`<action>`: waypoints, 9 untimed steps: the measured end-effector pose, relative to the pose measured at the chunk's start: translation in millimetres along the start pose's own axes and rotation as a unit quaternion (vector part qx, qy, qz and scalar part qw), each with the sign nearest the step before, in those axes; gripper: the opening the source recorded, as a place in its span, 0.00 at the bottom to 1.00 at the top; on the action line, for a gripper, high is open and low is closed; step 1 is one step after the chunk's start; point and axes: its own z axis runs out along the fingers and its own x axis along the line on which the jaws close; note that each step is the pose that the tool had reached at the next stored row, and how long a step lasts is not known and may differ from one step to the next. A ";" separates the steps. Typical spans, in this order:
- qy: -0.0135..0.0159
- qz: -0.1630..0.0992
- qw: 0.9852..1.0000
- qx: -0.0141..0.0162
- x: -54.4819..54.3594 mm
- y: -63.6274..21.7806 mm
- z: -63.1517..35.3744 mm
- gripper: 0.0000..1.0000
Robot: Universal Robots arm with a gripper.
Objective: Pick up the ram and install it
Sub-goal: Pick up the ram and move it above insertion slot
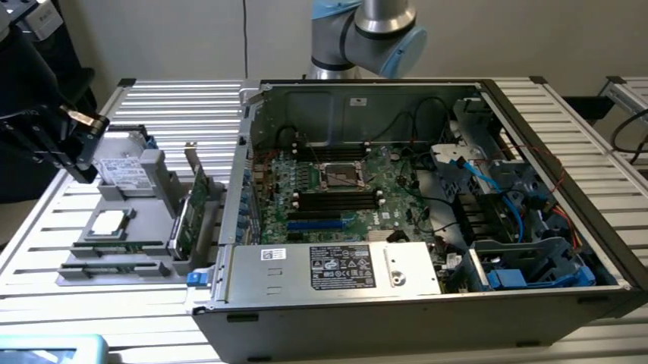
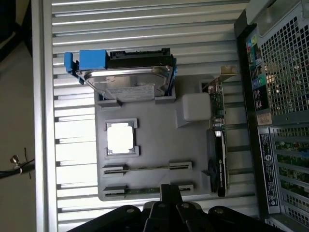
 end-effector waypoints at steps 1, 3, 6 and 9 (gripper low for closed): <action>0.000 -0.002 1.000 0.000 0.0 0.0 0.0 0.11; 0.001 -0.011 1.000 0.000 0.5 0.1 0.0 0.11; 0.004 -0.037 0.999 0.000 0.7 0.1 0.1 0.11; 0.007 -0.064 0.998 -0.001 0.6 0.0 0.2 0.11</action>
